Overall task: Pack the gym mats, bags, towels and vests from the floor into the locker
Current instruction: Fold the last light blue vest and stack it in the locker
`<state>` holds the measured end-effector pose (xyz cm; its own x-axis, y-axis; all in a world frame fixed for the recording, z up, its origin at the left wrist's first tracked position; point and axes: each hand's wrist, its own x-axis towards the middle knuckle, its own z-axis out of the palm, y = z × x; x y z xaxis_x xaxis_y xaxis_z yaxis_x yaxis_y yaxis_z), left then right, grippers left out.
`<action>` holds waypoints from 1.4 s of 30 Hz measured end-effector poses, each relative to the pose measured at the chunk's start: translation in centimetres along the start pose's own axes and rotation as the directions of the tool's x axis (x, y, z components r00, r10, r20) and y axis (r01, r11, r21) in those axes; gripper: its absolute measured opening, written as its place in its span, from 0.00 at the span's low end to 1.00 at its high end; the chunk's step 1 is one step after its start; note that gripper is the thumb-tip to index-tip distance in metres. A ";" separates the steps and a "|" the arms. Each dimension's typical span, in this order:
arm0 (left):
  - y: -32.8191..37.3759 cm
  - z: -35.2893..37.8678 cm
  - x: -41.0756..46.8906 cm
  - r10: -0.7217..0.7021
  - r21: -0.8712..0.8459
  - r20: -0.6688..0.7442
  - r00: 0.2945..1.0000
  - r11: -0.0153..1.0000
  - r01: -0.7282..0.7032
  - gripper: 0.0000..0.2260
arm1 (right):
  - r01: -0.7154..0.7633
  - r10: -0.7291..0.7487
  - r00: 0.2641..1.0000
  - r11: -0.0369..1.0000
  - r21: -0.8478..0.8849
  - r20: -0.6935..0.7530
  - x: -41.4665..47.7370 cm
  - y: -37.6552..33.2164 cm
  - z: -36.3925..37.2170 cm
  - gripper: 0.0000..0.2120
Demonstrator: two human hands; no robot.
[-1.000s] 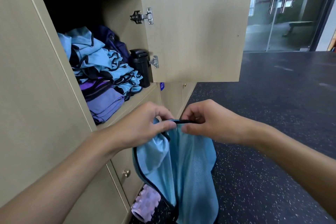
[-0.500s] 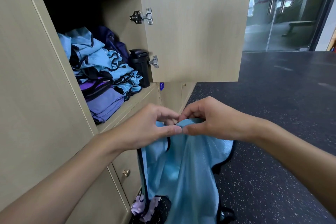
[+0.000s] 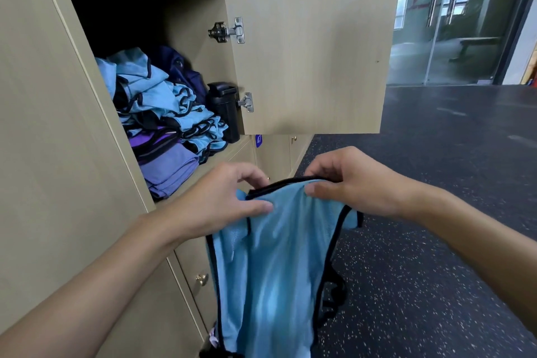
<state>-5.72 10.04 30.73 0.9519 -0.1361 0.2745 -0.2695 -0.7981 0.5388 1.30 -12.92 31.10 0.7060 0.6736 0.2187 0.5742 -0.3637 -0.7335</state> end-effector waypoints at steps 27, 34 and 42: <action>1.1 1.5 0.5 0.057 -0.171 -0.085 0.995 0.983 -0.071 0.05 | 0.030 0.010 0.990 0.958 0.284 -0.140 -0.1 -0.7 -0.3 0.05; 2.9 2.4 0.0 0.068 -0.284 -0.060 0.996 0.955 -0.083 0.08 | 0.053 -0.035 0.996 0.972 0.227 -0.082 0.0 -0.7 0.1 0.12; 1.8 2.2 0.3 -0.003 -0.233 -0.223 0.975 0.971 -0.050 0.06 | -0.023 0.022 1.000 0.989 0.147 0.005 -0.5 -0.5 -0.9 0.14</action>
<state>-5.56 7.22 30.03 0.8961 0.0007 0.4438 -0.3437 -0.6315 0.6950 1.04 -13.65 31.99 0.7166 0.6684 0.1992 0.4907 -0.2802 -0.8251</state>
